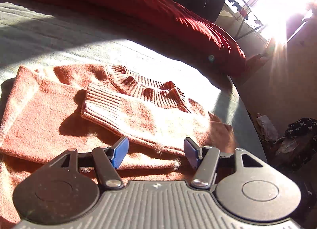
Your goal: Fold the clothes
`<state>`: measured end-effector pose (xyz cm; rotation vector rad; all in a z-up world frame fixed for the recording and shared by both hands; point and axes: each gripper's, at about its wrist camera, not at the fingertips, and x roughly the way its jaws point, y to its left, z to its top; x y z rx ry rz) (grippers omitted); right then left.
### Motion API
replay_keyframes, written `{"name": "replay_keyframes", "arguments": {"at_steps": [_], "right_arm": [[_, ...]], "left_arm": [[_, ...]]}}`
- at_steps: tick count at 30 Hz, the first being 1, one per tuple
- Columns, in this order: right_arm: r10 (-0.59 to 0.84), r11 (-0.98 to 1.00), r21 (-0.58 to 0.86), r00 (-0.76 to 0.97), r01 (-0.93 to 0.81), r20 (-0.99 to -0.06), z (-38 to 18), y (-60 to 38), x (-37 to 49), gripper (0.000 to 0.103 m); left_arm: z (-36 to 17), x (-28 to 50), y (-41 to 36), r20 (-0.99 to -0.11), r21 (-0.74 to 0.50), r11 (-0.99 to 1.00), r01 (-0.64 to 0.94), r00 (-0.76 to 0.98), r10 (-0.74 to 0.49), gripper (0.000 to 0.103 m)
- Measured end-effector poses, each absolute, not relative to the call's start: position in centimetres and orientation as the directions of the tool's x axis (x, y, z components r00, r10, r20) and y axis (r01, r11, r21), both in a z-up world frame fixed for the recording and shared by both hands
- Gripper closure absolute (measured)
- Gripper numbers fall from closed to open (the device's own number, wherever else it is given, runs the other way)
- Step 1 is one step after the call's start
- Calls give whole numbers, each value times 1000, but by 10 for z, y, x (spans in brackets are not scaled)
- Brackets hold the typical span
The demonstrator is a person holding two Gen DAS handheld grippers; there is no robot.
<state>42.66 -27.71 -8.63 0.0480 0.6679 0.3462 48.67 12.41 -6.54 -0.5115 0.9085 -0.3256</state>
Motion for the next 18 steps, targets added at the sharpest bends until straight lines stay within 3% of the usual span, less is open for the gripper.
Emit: {"name": "replay_keyframes", "arguments": {"at_steps": [4,13,14,15,17,18], "right_arm": [[348,934,153,733,-322,-584,-87,-278,428,48],[383,921,177,729,-346,-567,-90,-280,433,48],[375,924,169,730,-343,-571,-92,-280,432,48],[361,929,154,732,-336,-578,-93,-280,431,48],[332,938,124,737,-323,-589,-95,-281,430,48],[313,944,107,740,-313,-595,-96,-282,429,48]], "left_arm": [[-97,502,133,-683,-580,813,-45,570,-457,43],[-111,523,137,-635,-630,771,-93,632,-443,41],[-111,524,135,-635,-622,778,-91,639,-433,45],[-109,522,134,-643,-596,799,-83,646,-412,64],[-104,518,130,-656,-541,838,-69,658,-369,92],[-101,517,129,-661,-513,856,-63,665,-347,93]]}}
